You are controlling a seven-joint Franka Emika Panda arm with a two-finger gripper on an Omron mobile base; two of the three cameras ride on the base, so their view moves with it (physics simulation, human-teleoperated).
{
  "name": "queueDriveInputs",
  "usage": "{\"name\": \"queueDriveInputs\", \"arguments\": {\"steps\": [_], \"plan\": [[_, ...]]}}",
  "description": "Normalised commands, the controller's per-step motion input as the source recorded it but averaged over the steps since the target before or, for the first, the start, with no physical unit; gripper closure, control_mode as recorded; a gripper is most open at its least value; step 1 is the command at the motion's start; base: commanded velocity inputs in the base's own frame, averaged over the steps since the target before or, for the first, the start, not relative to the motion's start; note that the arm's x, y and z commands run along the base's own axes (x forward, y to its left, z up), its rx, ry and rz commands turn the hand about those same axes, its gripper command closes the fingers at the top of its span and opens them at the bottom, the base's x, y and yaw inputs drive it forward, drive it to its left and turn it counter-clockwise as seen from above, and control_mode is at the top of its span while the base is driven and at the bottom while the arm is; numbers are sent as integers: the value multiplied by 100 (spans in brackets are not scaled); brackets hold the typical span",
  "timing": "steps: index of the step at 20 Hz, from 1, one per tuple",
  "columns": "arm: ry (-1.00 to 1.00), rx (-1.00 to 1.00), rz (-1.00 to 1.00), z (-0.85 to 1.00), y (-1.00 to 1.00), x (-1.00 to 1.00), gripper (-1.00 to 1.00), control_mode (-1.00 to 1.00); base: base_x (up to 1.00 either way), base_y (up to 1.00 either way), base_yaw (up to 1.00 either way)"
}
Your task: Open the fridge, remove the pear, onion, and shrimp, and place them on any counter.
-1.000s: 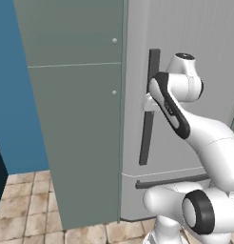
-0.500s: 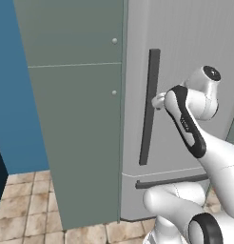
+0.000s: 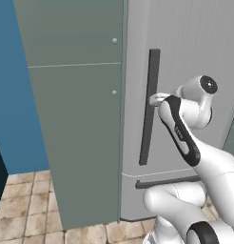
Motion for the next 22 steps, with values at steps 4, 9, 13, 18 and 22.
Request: {"name": "queueDriveInputs", "arguments": {"steps": [4, 9, 13, 18, 22], "plan": [[2, 2, -7, 38, -9, 3, -100, -100, 0, 0, 0], [1, 3, -1, 10, 0, 30, -100, -100, 0, 0, 0], [0, 0, 0, 0, 0, 48, -100, -100, 0, 0, 0], [0, 0, 0, 0, 0, 40, -100, -100, 0, 0, 0], [-4, 0, 0, 0, 0, 47, -100, -100, 0, 0, 0]]}}
